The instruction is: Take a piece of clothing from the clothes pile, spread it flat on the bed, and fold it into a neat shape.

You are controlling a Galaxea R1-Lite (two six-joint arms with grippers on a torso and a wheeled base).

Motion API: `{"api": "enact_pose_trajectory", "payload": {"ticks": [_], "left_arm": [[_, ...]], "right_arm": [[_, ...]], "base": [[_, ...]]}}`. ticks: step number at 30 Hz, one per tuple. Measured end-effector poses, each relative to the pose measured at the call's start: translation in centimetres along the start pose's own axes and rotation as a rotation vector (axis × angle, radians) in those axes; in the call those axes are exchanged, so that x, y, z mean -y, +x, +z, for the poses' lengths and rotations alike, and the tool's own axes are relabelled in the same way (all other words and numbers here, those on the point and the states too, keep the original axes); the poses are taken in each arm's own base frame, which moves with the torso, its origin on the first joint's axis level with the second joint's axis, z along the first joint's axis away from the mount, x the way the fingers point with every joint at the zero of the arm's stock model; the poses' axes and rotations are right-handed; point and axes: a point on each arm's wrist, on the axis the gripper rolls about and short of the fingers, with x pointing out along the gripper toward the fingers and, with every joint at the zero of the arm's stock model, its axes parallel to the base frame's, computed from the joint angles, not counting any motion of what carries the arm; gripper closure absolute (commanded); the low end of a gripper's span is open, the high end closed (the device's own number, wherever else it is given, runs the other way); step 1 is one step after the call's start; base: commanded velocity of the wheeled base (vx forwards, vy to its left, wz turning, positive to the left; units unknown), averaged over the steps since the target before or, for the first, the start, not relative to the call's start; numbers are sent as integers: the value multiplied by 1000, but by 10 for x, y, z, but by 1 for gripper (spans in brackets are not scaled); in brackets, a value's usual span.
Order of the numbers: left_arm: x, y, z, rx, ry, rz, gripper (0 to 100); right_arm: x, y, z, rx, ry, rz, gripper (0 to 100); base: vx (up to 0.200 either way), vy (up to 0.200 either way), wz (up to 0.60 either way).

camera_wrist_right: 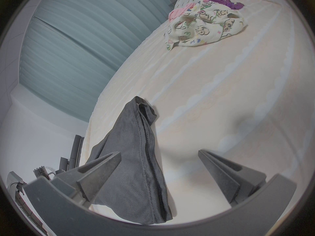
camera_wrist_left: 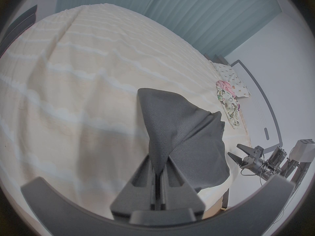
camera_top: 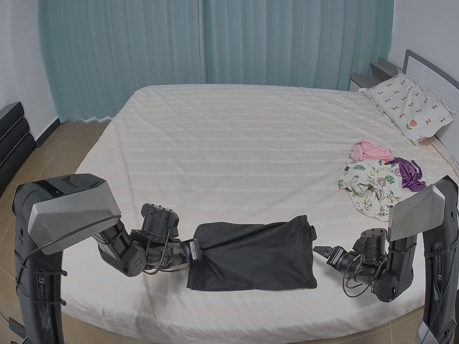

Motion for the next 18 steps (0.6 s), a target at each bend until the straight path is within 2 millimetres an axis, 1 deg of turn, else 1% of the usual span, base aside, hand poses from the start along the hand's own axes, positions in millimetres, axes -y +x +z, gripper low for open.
{"api": "enact_pose_trajectory", "payload": {"ticks": [14, 18], "left_arm": [[-3, -2, -2, -7, -5, 9, 100], [-4, -2, -3, -9, -6, 10, 100]], "right_arm": [[0, 0, 0, 2, 0, 0, 0], [0, 0, 0, 0, -1, 1, 0]], "base": [[0, 200, 0], [0, 0, 0]]}}
